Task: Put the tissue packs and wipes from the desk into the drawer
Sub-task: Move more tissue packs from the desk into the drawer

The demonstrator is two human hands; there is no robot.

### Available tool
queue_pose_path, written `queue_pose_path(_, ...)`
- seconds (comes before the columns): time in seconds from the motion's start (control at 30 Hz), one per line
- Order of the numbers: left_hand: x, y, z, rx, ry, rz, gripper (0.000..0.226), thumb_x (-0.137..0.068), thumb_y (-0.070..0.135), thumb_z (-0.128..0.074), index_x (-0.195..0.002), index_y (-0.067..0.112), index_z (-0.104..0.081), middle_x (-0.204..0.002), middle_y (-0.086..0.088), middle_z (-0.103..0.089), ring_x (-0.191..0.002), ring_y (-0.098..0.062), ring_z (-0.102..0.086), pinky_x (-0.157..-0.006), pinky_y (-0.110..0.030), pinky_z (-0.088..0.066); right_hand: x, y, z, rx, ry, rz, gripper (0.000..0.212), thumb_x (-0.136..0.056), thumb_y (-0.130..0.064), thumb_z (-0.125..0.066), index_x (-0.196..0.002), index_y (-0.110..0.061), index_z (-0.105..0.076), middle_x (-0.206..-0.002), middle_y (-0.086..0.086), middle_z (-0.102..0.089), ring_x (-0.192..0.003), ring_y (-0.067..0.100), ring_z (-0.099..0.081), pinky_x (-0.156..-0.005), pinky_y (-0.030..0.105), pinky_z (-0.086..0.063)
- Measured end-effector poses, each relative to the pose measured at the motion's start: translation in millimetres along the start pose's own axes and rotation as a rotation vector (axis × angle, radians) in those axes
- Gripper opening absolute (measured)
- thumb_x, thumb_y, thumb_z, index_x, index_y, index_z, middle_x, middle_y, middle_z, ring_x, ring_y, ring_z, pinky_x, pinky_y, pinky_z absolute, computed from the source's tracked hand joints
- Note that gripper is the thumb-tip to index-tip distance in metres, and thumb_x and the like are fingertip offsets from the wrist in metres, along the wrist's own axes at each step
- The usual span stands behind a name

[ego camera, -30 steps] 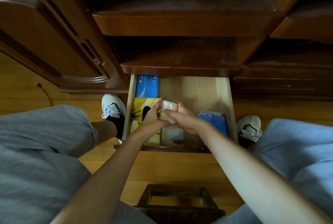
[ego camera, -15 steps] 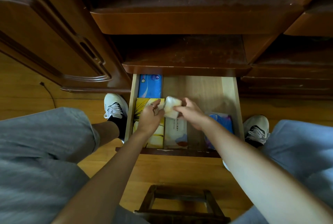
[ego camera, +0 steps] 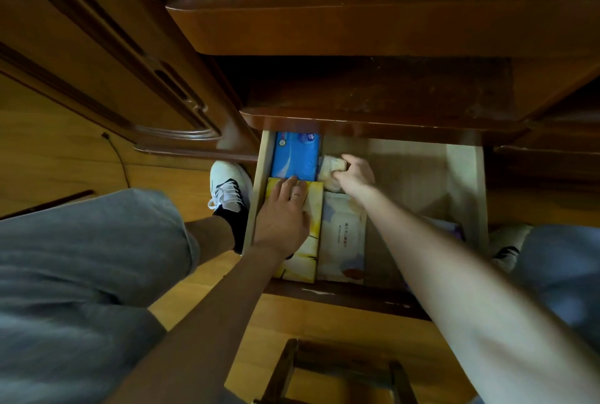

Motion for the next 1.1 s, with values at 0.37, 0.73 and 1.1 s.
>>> queue_pose_path(0.37,4,4,-6,-0.01,0.009,0.047,0.064,-0.092,0.033,-0.048,-0.152,0.011,-0.037,-0.159,-0.009,-0.034,-0.149,-0.027,-0.023,-0.117,-0.045,-0.032,-2,5,2,0.103,0.046,0.054,0.057,-0.082,-0.033,-0.084,-0.13,-0.019,-0.058,-0.123,0.003,-0.067,-0.111,0.021,-0.062,-0.076,0.024,-0.04)
queue_pose_path(0.73,3,1,-8,-0.008,-0.017,0.033,0.065,-0.094,0.034,-0.047,-0.153,0.012,-0.032,-0.161,-0.008,-0.03,-0.15,-0.027,-0.02,-0.117,-0.045,-0.033,3,-1,3,0.084,0.036,0.044,0.074,-0.086,-0.051,-0.073,-0.148,-0.019,-0.048,-0.141,0.008,-0.06,-0.128,0.028,-0.057,-0.097,0.03,-0.044)
queue_pose_path(1.1,11,25,56,0.091,-0.08,-0.03,0.064,-0.097,0.033,-0.053,-0.155,0.021,-0.029,-0.164,-0.003,-0.02,-0.148,-0.028,-0.026,-0.11,-0.043,-0.037,90,-6,109,0.162,0.03,0.086,0.044,-0.096,-0.037,-0.061,-0.136,-0.021,-0.057,-0.123,-0.001,-0.064,-0.112,0.02,-0.062,-0.1,0.041,-0.051)
Point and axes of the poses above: each hand's wrist, its own x-axis away from the middle knuckle, its own z-axis out of the back of the hand, y = z × x, the point moved 1 cm from there along -x, towards the middle knuckle
